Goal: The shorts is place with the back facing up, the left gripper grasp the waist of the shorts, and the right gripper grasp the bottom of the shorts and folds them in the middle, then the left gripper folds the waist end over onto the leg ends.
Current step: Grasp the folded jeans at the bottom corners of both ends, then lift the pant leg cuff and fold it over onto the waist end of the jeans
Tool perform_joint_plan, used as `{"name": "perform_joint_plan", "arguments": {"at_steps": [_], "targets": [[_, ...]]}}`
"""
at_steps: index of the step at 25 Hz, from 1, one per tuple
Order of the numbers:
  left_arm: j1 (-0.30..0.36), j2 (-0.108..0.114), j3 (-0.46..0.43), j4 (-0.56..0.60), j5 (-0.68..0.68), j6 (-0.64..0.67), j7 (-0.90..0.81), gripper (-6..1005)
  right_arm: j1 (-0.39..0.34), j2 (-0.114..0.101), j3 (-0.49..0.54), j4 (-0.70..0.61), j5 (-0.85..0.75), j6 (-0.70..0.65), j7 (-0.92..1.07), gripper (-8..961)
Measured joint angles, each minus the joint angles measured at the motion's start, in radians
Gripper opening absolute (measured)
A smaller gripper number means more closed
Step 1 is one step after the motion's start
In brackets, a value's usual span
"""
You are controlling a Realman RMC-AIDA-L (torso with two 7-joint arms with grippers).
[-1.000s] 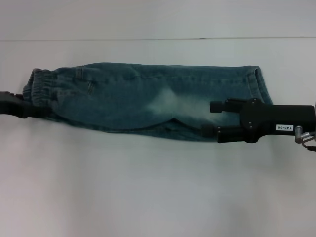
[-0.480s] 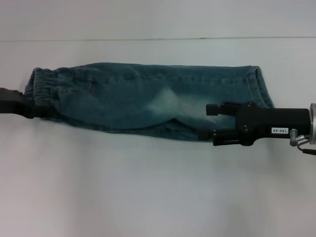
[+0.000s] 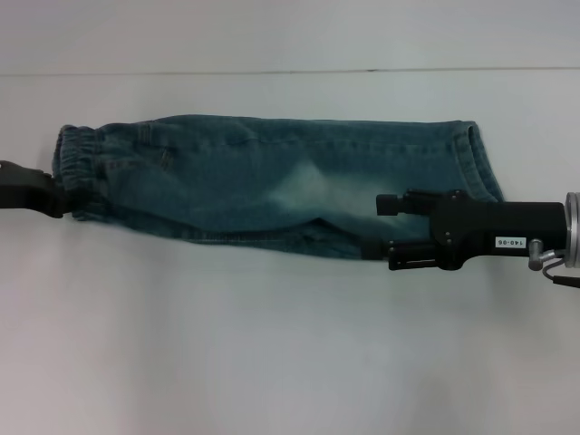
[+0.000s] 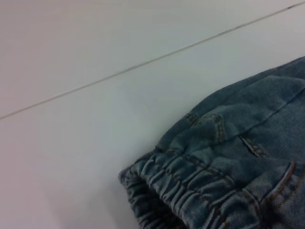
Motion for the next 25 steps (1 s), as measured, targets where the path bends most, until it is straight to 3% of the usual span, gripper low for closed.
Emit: {"name": "perform_joint_plan", "arguments": {"at_steps": [11,20,25], "targets": [[0.002,-0.002,0.001,0.004,0.0,0.009,0.014,208,0.009,0.001,-0.014,0.014,-0.001,0.016,-0.002,930],[0.003,-0.002,-0.002,0.049,-0.005,0.077,0.016,132,0.014,0.002,-0.016,0.024,-0.001,0.041,0.006,924],[0.006,-0.002,-0.008,0.111,-0.011,0.149,0.011,110,0.021,0.002,-0.019,0.026,-0.001,0.051,0.002,714]]}}
